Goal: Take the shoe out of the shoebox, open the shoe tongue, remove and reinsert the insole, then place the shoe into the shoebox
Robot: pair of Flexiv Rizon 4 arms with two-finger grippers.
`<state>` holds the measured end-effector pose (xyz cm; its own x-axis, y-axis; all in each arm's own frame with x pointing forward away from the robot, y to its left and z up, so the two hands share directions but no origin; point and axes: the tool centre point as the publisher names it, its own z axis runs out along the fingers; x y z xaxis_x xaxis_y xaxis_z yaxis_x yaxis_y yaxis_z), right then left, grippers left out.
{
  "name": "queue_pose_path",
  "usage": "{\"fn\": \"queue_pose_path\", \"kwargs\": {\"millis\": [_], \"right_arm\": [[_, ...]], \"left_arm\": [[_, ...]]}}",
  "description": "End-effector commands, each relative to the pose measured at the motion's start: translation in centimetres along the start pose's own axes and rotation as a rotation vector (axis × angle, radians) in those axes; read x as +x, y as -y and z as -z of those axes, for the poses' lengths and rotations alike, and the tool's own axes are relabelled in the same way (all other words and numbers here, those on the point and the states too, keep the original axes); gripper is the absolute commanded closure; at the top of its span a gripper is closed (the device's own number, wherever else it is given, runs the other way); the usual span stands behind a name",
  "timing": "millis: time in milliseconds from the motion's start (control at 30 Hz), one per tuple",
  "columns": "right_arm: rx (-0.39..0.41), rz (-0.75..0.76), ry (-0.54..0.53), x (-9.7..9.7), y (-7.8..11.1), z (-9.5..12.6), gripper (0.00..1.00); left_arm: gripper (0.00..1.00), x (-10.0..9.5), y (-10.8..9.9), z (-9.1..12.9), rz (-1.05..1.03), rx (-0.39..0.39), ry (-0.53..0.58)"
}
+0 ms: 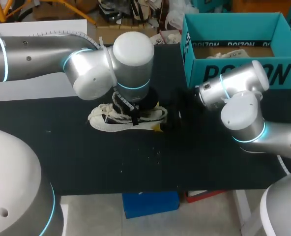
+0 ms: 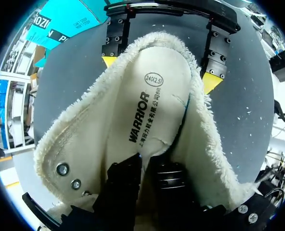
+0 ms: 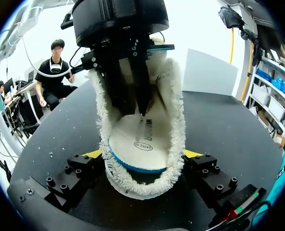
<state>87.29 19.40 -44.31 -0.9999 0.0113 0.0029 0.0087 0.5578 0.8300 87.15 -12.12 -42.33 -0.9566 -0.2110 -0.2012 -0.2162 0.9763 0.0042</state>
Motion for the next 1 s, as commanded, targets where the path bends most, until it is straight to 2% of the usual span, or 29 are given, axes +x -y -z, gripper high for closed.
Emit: {"fn": "queue_pose_path", "kwargs": {"millis": [33, 267, 567, 867, 1000], "right_arm": [[0.003, 0.0, -0.001, 0.2, 0.1, -0.2, 1.0], [0.003, 0.0, -0.001, 0.2, 0.1, -0.2, 1.0], [0.003, 0.0, -0.001, 0.2, 0.1, -0.2, 1.0], [0.003, 0.0, -0.001, 0.2, 0.1, -0.2, 1.0], [0.003, 0.0, -0.001, 0.2, 0.1, -0.2, 1.0]], "left_arm": [[1.0, -0.6, -0.5, 0.2, -0.05, 0.035, -0.052], [1.0, 0.5, -0.4, 3.0, -0.11, 0.089, -0.082], [1.0, 1.0, -0.6, 5.3, -0.113, 0.13, -0.075], [1.0, 1.4, -1.0, 5.9, -0.133, 0.181, -0.077], [1.0, 1.3, -0.4, 5.6, -0.144, 0.216, -0.081]]}}
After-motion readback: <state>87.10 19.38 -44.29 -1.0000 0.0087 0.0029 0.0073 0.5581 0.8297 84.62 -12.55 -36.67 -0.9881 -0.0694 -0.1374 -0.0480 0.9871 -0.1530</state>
